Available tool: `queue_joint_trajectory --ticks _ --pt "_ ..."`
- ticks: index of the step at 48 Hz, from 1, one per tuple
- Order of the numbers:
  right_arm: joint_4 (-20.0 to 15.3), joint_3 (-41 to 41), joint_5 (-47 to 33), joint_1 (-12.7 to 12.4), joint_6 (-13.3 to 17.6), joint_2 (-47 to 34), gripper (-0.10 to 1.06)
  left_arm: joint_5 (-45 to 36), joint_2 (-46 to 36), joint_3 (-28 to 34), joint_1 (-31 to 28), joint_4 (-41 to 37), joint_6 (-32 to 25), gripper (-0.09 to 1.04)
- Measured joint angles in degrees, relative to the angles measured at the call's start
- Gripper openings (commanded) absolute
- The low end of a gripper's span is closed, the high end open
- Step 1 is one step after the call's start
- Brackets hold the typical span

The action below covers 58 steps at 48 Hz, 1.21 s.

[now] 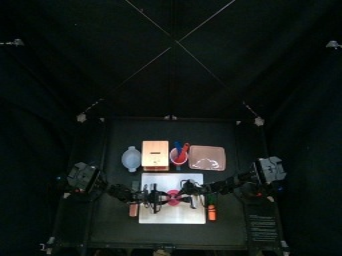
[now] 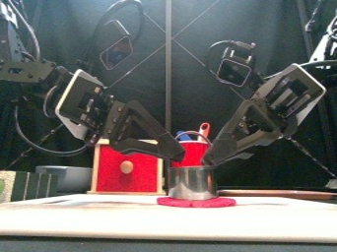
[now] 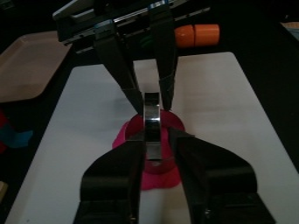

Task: Get the cutter from the drawer then cut the dough then place the extra dough in the bowl
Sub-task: Cut the dough

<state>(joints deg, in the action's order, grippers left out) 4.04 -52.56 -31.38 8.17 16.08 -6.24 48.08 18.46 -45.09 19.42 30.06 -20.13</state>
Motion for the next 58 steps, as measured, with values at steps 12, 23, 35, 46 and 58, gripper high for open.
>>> queue_joint_trajectory --ticks 12,23,35,46,58 --pt "0.0 0.3 1.3 0.0 -0.3 0.0 0.64 -2.1 -0.1 0.2 -0.3 -0.4 0.3 0.52" --pt "0.0 0.6 2.5 -0.1 -0.1 -0.6 0.57 -5.8 -0.6 0.4 -0.3 -1.2 0.2 0.51" --pt "0.2 1.1 4.7 -0.1 -0.1 -1.0 0.54 -10.6 -1.1 0.6 -0.5 -2.9 0.2 0.51" --pt "0.2 1.7 8.1 -0.1 -0.2 -1.1 0.54 -12.0 -0.5 0.8 -0.7 -2.9 0.2 0.44" --pt "0.2 2.1 11.4 -0.2 -0.2 -1.4 0.54 -14.6 -0.6 1.3 -1.3 -3.0 0.2 0.39"
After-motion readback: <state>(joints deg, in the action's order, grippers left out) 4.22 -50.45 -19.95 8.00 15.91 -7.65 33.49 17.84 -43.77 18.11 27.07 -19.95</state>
